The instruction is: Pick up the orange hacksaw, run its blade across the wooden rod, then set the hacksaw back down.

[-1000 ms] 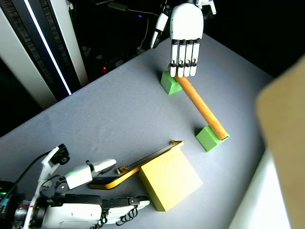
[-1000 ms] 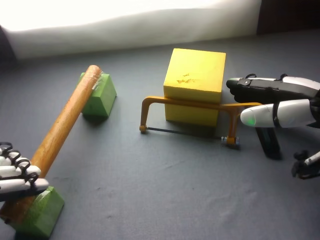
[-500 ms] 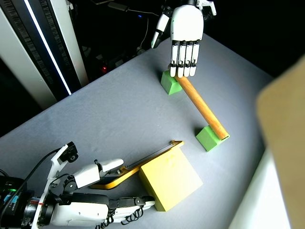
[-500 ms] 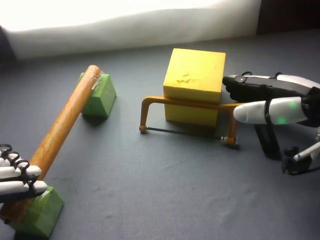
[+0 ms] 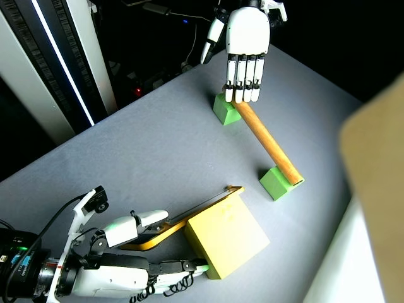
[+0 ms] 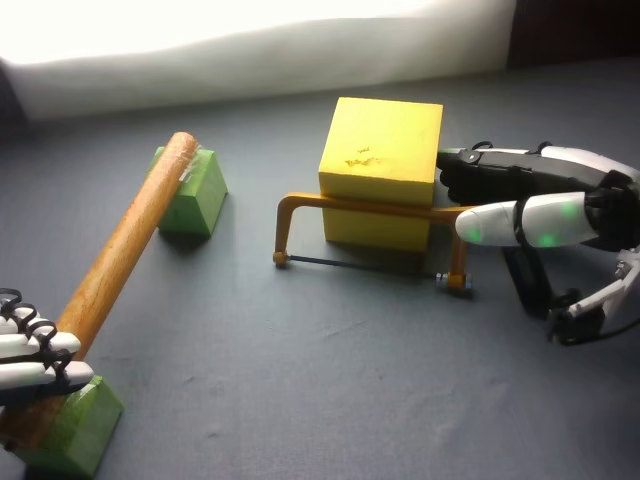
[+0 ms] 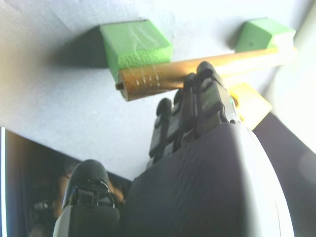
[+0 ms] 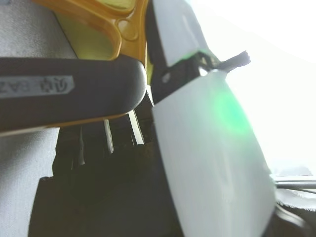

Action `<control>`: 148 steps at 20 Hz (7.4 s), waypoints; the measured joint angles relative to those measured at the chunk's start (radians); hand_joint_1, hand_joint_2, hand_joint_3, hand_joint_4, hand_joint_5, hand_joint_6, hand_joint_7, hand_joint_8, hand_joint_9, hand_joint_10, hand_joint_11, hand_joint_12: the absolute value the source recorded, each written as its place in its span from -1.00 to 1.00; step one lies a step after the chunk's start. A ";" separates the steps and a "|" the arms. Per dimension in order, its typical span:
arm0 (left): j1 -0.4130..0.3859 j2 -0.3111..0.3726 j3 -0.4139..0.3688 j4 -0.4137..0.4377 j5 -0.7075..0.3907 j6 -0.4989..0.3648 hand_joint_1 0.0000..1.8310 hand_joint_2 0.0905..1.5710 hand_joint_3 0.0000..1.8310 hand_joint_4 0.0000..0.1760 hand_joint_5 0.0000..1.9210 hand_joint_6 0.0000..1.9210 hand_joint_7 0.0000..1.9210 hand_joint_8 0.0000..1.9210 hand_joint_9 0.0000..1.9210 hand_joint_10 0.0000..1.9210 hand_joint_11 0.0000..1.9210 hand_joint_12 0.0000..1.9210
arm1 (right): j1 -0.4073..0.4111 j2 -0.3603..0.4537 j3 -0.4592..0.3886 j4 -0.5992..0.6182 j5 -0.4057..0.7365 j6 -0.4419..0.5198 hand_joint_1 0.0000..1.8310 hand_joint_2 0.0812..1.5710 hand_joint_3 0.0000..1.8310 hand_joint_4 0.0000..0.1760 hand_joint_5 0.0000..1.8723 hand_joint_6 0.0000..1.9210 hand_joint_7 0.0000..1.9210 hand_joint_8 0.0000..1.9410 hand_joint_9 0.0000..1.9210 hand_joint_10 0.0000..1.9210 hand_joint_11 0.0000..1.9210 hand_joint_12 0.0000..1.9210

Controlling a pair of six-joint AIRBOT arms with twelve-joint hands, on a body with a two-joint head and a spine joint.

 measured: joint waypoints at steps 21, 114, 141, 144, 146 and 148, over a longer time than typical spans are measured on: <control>-0.002 0.000 0.001 0.002 -0.010 0.000 -1.00 0.55 -1.00 -1.00 -0.96 -1.00 -0.98 -1.00 -1.00 -1.00 -1.00 -0.89 | 0.023 0.105 -0.157 0.170 0.109 -0.435 0.50 0.38 -1.00 -1.00 -0.04 -0.08 0.04 0.03 0.05 0.26 -0.13 0.31; -0.029 -0.013 -0.034 0.006 -0.003 0.002 -1.00 0.57 -1.00 -1.00 -0.92 -0.99 -0.95 -0.99 -0.97 -0.99 -0.94 -0.97 | 0.239 -0.538 -0.219 1.175 0.729 -1.360 0.50 0.42 -1.00 -1.00 -0.09 0.04 -0.07 0.19 -0.03 0.31 -0.12 0.28; -0.029 -0.010 -0.041 0.006 0.000 0.003 -1.00 0.56 -1.00 -1.00 -0.93 -1.00 -0.95 -1.00 -0.98 -1.00 -1.00 -0.82 | 0.156 -0.177 -0.510 1.093 0.670 -1.397 0.50 0.42 -1.00 -1.00 -0.08 0.04 -0.06 0.18 -0.04 0.32 -0.14 0.29; -0.029 -0.010 -0.041 0.007 -0.001 0.003 -1.00 0.56 -1.00 -1.00 -0.92 -0.99 -0.93 -0.99 -0.96 -1.00 -1.00 -0.80 | 0.163 -0.107 -0.566 1.081 0.680 -1.402 0.50 0.40 -1.00 -1.00 -0.05 0.00 -0.04 0.15 -0.01 0.26 -0.11 0.25; -0.029 -0.011 -0.041 0.006 -0.001 0.003 -1.00 0.56 -1.00 -1.00 -0.93 -1.00 -0.94 -1.00 -0.98 -1.00 -1.00 -0.83 | 0.163 -0.066 -0.598 1.093 0.703 -1.410 0.50 0.41 -1.00 -1.00 -0.07 0.01 -0.05 0.15 -0.01 0.27 -0.11 0.25; -0.029 -0.010 -0.041 0.007 -0.002 0.003 -1.00 0.57 -1.00 -1.00 -0.92 -1.00 -0.93 -1.00 -0.97 -1.00 -1.00 -0.81 | 0.158 -0.019 -0.639 1.094 0.732 -1.410 0.50 0.40 -1.00 -1.00 -0.05 0.00 -0.04 0.13 -0.01 0.26 -0.12 0.26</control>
